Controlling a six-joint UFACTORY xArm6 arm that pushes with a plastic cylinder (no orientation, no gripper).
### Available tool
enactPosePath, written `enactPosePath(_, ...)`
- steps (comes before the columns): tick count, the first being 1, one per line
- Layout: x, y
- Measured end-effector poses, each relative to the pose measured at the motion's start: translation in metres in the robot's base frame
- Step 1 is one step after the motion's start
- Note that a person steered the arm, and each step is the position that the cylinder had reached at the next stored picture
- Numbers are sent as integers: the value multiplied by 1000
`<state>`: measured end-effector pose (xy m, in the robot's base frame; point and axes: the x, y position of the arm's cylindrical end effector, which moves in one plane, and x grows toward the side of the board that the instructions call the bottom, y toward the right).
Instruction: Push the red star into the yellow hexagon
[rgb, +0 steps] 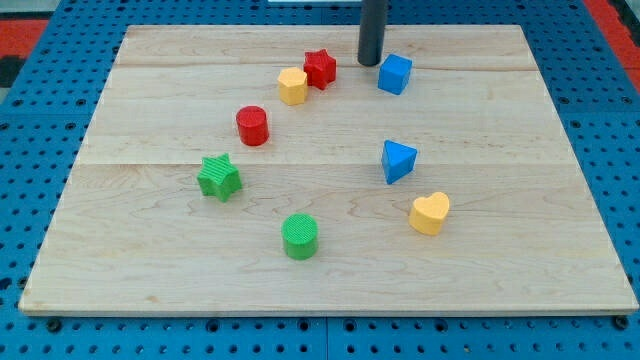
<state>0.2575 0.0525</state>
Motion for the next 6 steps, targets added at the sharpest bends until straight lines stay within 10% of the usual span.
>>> enactPosePath(6, 120, -48)
